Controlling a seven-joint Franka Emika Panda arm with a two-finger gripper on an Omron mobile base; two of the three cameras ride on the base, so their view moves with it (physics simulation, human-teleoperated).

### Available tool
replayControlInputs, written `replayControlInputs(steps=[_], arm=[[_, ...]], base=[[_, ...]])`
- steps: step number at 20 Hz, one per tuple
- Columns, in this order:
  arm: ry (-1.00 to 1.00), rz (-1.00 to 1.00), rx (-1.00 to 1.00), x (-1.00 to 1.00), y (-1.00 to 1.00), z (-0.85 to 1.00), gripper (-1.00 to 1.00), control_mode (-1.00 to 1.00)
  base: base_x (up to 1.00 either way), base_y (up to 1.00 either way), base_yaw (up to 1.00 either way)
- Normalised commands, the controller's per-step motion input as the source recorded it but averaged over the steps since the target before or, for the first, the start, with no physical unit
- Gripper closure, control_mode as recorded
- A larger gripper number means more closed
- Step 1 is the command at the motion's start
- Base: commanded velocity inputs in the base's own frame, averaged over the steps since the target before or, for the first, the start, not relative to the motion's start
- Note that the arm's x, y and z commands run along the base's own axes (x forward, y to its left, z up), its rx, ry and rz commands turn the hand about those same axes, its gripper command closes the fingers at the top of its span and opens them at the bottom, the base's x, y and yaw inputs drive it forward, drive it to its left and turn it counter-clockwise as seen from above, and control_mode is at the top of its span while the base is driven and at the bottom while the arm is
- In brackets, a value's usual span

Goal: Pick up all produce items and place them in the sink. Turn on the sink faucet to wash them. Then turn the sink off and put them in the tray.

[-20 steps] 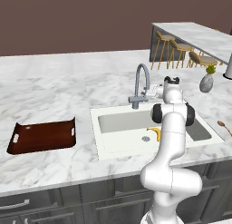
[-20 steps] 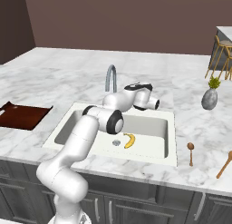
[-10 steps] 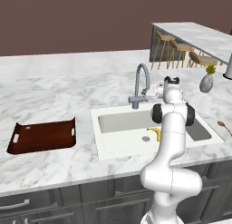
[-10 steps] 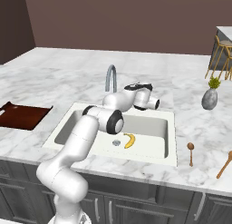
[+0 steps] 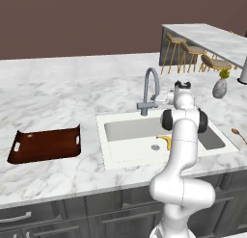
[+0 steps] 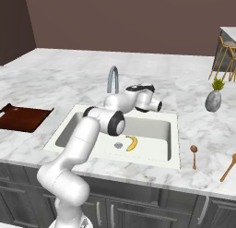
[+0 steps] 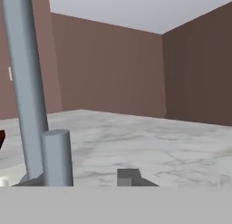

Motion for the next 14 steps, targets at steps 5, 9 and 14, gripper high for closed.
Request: replayControlInputs(steps=[5,9,14], arm=[[0.06,-0.07,0.01,0.03,-0.07,0.00,1.00,-1.00],[0.00,0.00,0.00,0.01,0.00,-0.01,1.00,-1.00],[0.00,0.00,0.01,0.09,-0.16,-0.02,1.00,-1.00]], base=[[0.00,0.00,0.00],[0.00,0.00,0.00],[0.00,0.00,0.00]])
